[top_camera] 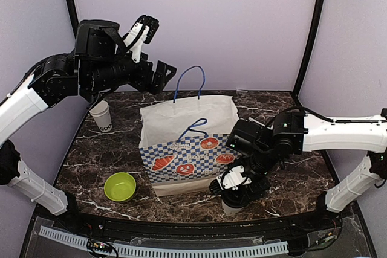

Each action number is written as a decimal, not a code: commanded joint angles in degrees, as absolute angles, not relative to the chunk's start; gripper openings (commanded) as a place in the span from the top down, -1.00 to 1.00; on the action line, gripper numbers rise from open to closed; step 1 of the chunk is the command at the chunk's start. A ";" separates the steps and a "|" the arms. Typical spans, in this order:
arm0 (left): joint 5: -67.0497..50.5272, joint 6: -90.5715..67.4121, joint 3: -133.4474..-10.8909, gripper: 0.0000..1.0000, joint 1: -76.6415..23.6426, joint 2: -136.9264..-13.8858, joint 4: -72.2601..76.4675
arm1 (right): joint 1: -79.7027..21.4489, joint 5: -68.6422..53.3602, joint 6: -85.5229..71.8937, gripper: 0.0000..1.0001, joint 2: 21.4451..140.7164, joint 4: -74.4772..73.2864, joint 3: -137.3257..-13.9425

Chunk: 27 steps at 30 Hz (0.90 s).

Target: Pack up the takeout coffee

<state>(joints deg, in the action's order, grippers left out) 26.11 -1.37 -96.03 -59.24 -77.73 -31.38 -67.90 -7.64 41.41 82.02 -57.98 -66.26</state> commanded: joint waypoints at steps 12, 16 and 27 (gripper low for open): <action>26.30 -1.10 -96.23 -0.98 -58.59 -76.93 -31.33 | -68.73 -7.36 40.96 -0.28 81.84 -59.56 -66.67; 26.96 -0.48 -98.82 -0.97 -58.23 -78.21 -33.36 | -68.01 -9.47 41.02 -0.24 79.33 -63.03 -69.68; 27.57 1.85 -107.19 -0.97 -55.80 -82.69 -36.92 | -54.16 -12.44 44.02 -0.16 69.62 -67.98 -64.52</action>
